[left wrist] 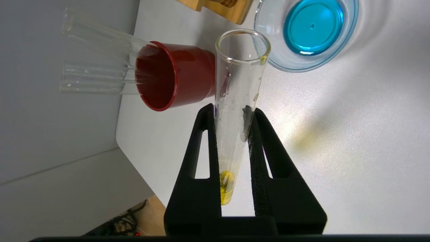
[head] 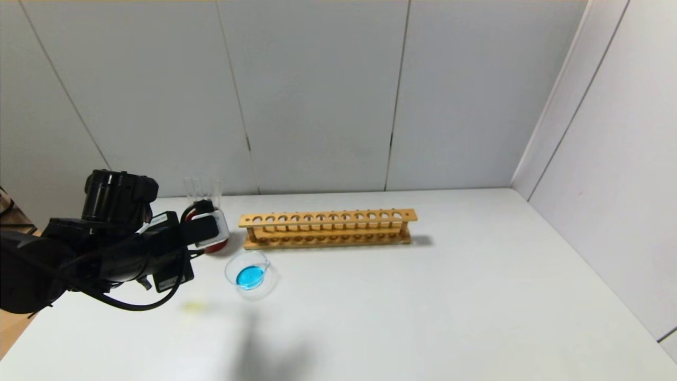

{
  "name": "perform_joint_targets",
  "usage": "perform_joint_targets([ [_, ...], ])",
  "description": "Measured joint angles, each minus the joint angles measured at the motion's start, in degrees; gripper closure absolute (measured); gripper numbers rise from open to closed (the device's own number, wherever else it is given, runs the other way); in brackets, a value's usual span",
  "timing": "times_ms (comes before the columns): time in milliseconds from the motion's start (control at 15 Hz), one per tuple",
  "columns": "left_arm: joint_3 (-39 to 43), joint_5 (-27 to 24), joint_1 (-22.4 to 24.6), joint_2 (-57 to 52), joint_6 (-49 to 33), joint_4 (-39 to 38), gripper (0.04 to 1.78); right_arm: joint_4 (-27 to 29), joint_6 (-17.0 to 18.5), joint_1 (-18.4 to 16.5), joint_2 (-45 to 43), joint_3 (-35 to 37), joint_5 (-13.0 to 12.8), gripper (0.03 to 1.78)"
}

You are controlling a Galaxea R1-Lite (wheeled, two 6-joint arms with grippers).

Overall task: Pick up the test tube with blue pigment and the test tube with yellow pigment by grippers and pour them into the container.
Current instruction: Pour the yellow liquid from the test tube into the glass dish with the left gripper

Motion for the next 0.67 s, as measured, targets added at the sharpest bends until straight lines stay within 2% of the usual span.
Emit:
perform_joint_targets([
  [467,-4.1,2.1,1.8,4.4,12.3,0.4,1.52,0.0,0.0,0.0,0.0,0.0,0.0,0.06],
  [667,-5.9,3.2,1.9,6.6,14.8,0.5,1.52,0.0,0.0,0.0,0.0,0.0,0.0,0.06],
])
